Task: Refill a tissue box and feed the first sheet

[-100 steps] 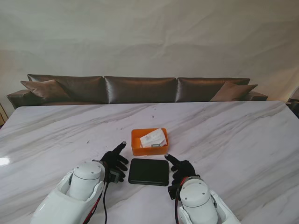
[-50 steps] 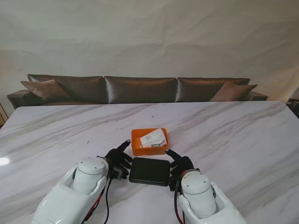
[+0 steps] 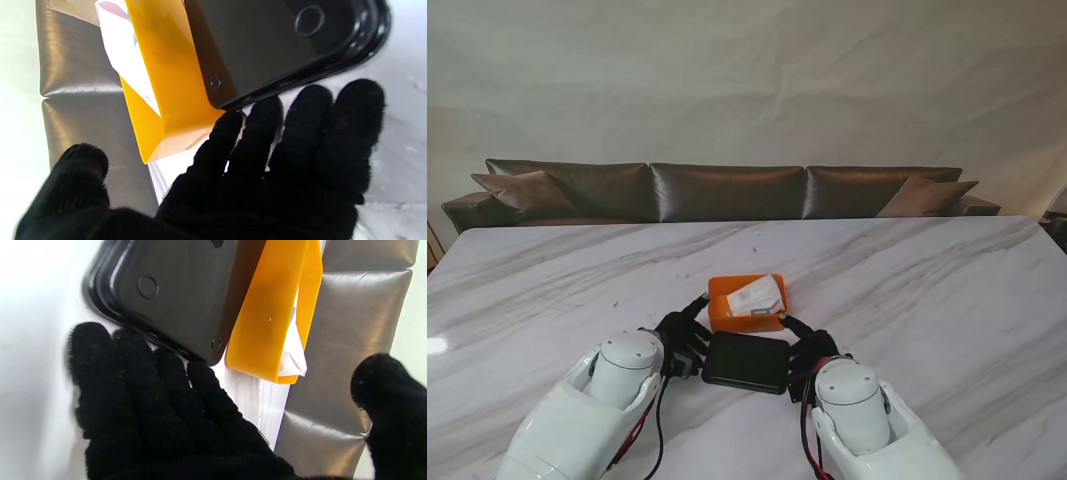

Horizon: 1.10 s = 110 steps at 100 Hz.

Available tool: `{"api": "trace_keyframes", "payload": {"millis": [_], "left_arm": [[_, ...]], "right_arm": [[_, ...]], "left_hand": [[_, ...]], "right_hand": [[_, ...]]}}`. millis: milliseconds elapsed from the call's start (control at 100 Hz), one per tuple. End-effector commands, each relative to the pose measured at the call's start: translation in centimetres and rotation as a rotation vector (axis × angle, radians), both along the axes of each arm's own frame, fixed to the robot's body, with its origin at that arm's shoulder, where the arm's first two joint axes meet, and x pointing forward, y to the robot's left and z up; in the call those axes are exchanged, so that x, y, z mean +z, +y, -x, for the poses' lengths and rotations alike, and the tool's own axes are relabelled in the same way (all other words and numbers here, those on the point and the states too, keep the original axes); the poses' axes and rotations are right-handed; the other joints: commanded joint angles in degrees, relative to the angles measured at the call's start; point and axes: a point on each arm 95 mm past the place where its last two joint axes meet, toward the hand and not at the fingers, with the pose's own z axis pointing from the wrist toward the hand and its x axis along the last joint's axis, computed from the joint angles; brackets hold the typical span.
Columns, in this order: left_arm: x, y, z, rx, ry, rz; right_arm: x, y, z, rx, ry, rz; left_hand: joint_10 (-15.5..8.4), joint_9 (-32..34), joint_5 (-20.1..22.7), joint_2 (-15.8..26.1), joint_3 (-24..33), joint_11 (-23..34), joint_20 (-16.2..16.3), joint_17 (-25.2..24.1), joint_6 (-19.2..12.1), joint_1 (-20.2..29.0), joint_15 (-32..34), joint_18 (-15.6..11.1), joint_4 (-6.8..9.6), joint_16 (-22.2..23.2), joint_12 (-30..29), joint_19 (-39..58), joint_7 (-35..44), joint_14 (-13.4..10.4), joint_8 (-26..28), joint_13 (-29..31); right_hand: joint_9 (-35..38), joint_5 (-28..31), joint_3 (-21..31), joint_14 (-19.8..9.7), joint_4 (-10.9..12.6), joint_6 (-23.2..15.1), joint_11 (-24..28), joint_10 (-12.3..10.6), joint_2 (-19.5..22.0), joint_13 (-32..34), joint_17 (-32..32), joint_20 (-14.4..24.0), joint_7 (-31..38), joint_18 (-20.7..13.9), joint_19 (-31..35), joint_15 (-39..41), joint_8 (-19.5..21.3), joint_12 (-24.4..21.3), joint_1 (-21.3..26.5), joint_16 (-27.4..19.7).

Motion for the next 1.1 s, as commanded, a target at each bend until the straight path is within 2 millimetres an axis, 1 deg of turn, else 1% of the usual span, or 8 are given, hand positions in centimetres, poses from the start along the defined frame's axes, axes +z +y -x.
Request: {"api": "trace_keyframes", "payload": {"millis": [0,100,240,380,710,1090], "left_arm": [[-3.4,0.2,1.9,-0.004,0.099,-0.024],[-3.5,0.3,2.0,-0.004,0.1,-0.044],[-3.6,0.4,2.1,-0.007,0.103,-0.056],[-3.6,0.3,2.3,-0.009,0.105,-0.065],[-3.6,0.1,2.5,-0.018,0.111,-0.058],[-3.1,-0.7,2.9,-0.043,0.108,-0.042]], "right_arm": [[-0.7,0.4,0.5,0.015,0.025,-0.014],[-0.8,0.1,0.5,0.002,0.025,-0.01],[-0.9,-0.1,0.5,-0.023,0.024,-0.002],[-0.9,-0.3,0.4,-0.043,0.026,0.011],[-1.1,-0.1,0.6,-0.012,0.058,-0.007],[-1.1,0.9,0.6,0.033,0.064,-0.042]], "left_hand": [[1.1,-1.7,0.0,1.7,0.9,-5.5,1.1,-3.0,-1.2,-0.5,-11.4,-0.5,0.04,-0.2,-3.3,7.0,0.8,3.7,0.2,-3.8],[1.1,-1.7,0.1,1.7,0.9,-5.4,1.2,-2.9,-1.1,-0.5,-11.4,-0.5,0.03,-0.2,-3.3,6.9,0.9,3.6,0.2,-3.7],[1.1,-1.5,0.2,1.7,1.0,-5.3,1.4,-2.7,-1.2,-0.6,-11.3,-0.6,0.05,-0.2,-3.3,6.8,0.9,3.6,0.2,-3.6],[1.1,-1.5,0.2,1.8,1.0,-5.4,1.5,-2.7,-1.1,-0.6,-11.3,-0.6,0.05,-0.2,-3.3,6.8,1.0,3.6,0.2,-3.5],[1.1,-1.3,0.3,1.8,1.0,-5.3,1.7,-2.6,-1.2,-0.7,-11.3,-0.5,0.08,-0.2,-3.3,6.7,1.1,3.6,0.3,-3.4],[1.1,-1.3,0.4,1.9,1.1,-5.3,1.8,-2.6,-1.1,-0.7,-11.3,-0.6,0.09,-0.2,-3.3,6.6,1.2,3.6,0.3,-3.3]], "right_hand": [[-0.4,-1.0,-1.2,1.1,1.3,0.5,-1.7,1.4,0.4,-1.3,1.2,-1.2,-0.1,0.4,0.0,-2.7,-0.1,-0.4,0.0,-1.3],[-1.0,-3.0,-1.2,0.9,1.4,1.5,-1.3,1.7,0.3,-1.2,1.4,-1.3,-1.1,0.1,0.3,-2.4,-0.5,-0.1,0.0,-1.2],[-0.3,-5.4,-1.2,0.1,1.4,2.8,-0.6,1.0,-0.1,-0.1,2.1,-1.4,-2.7,-0.2,0.8,-2.3,-1.2,0.0,0.4,-1.3],[0.3,-6.1,-1.3,-0.8,1.3,3.4,-0.7,0.0,-0.4,0.6,2.2,-1.5,-3.6,-0.6,0.8,-2.9,-1.7,-0.1,0.8,-1.7],[1.9,-2.3,-1.7,-0.8,1.3,2.3,-1.3,-0.4,0.3,1.7,2.7,-1.7,-1.4,-0.5,0.8,-3.4,-1.0,-0.4,1.7,-2.1],[2.4,-1.9,-2.4,-1.2,1.4,1.3,-1.8,-0.9,0.9,1.9,2.7,-1.7,-0.6,-0.7,0.8,-3.4,-0.7,-0.6,2.4,-2.1]]}}
